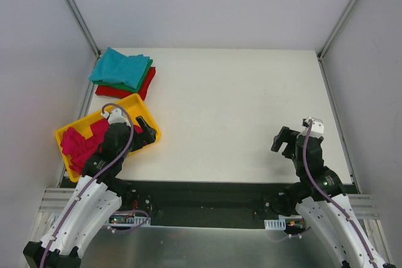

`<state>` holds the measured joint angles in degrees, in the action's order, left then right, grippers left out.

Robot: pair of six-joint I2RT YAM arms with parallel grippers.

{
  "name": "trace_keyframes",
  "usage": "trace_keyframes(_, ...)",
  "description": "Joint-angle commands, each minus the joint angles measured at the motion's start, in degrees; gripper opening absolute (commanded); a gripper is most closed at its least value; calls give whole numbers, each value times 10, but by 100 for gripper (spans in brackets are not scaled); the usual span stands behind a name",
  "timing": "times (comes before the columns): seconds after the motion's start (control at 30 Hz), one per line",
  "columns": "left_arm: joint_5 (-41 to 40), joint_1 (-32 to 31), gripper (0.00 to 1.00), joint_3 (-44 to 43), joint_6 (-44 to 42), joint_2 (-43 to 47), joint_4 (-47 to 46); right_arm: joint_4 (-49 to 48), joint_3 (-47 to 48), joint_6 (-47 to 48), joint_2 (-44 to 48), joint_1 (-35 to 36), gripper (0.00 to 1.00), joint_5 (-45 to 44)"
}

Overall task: Fold and stack the t-shirts
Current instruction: Put the neatly folded tshirt into the corner of the board with the left arm

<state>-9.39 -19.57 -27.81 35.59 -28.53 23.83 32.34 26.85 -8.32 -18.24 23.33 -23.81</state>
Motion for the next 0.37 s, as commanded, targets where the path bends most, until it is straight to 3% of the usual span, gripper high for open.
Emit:
trace_keyframes(0.0,-17,-8,99,-8,7,-4,-19,-28,9,13,5,-3,96,-10)
trace_keyframes(0.33,-27,-14,99,-3,7,12,-18,-28,6,7,-8,-4,96,-40)
